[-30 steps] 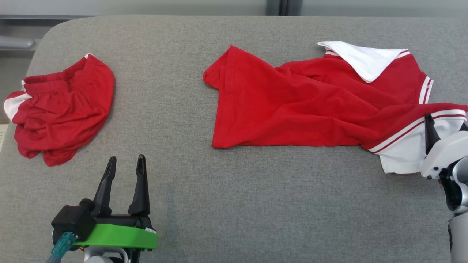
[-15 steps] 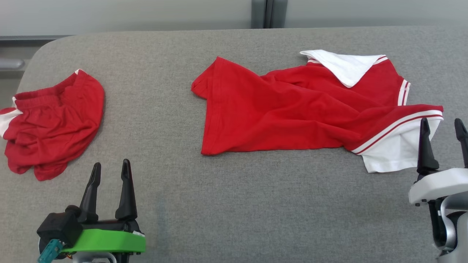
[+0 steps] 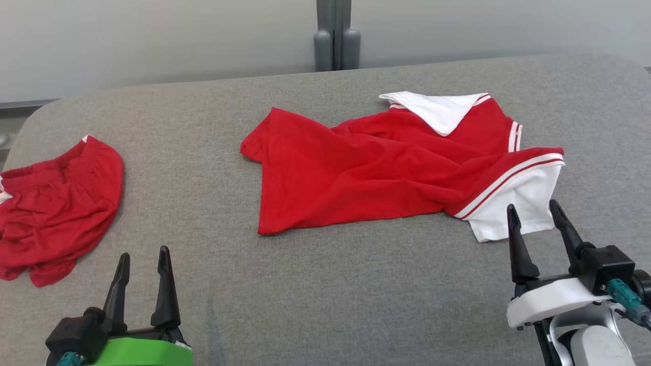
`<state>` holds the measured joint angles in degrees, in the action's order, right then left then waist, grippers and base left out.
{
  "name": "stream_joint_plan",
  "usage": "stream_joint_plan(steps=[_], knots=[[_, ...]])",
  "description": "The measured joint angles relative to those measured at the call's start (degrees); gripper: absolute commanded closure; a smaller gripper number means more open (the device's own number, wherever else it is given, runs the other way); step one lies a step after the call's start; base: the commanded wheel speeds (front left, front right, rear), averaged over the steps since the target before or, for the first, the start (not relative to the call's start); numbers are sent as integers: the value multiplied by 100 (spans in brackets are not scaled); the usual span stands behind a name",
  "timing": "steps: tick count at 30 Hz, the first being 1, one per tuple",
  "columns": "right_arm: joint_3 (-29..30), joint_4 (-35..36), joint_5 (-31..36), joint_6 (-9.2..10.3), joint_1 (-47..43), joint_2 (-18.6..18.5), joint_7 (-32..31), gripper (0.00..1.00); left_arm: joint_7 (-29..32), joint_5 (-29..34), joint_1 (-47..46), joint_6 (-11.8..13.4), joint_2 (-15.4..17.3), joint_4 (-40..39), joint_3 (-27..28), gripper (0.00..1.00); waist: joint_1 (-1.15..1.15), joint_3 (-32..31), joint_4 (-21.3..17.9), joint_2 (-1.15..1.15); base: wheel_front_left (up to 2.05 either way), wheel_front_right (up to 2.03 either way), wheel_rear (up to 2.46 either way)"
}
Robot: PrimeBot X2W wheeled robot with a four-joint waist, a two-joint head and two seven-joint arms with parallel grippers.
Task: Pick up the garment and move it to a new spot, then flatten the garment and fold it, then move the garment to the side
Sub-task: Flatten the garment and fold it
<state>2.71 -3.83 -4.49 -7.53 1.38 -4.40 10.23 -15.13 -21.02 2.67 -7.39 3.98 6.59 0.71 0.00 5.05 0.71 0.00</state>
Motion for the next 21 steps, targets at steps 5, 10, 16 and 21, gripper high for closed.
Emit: stream_joint_plan(steps=[5, 10, 16, 21], knots=[[-242, -152, -64, 0, -23, -53, 51, 0, 0, -3, 19, 0, 13, 227, -45, 0, 0, -191, -57, 0, 0, 0, 0], [-416, -280, -103, 0, -23, -83, 74, 0, 0, -37, -14, 0, 47, 521, -123, 0, 0, -378, -55, 0, 0, 0, 0], [-491, -397, -158, 0, -23, -109, 74, 0, 0, -44, -57, 0, 65, 681, -161, 0, 0, -533, -18, 0, 0, 0, 0], [-466, -434, -185, 0, -32, -100, 70, 0, 0, -52, -51, 0, 73, 690, -144, 0, 0, -603, -8, 0, 0, 0, 0]])
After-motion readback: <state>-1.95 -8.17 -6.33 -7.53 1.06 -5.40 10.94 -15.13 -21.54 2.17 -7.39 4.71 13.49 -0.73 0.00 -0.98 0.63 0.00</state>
